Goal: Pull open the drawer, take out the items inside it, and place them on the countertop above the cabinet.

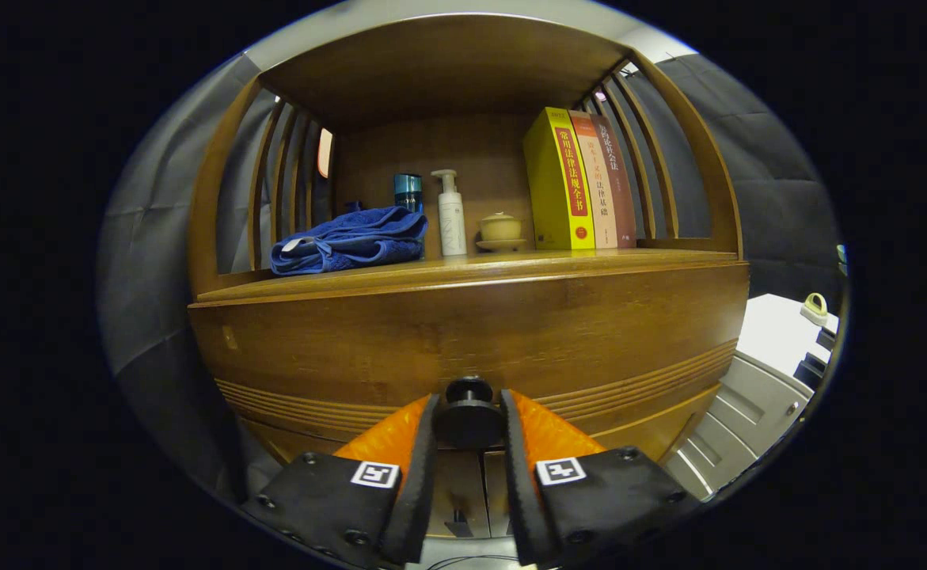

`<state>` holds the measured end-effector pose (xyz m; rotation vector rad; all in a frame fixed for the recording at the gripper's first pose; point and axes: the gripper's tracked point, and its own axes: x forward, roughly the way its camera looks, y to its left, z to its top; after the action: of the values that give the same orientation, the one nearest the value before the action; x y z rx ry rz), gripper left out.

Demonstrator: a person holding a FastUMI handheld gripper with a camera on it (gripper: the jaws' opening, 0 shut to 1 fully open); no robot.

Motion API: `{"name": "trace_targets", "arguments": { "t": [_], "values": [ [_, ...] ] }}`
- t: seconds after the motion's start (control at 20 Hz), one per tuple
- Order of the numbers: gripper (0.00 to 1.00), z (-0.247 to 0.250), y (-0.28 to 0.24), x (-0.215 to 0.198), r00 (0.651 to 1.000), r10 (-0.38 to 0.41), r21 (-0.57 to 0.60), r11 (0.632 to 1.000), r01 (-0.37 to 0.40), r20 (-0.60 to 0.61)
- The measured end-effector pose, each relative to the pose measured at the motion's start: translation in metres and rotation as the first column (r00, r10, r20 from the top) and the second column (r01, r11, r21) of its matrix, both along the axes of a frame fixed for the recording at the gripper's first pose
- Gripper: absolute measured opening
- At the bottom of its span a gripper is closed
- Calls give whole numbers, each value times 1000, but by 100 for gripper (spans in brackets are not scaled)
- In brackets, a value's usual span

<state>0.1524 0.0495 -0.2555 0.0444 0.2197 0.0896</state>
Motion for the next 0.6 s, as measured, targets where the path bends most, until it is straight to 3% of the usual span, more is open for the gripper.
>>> {"name": "trace_targets", "arguments": {
  "t": [0.2,0.6],
  "values": [
    [41,0,-3,-16,1000,-3,-3,1000,3,14],
    [41,3,-9,-67,1000,10,2,1000,-10,-14]
  ]
}}
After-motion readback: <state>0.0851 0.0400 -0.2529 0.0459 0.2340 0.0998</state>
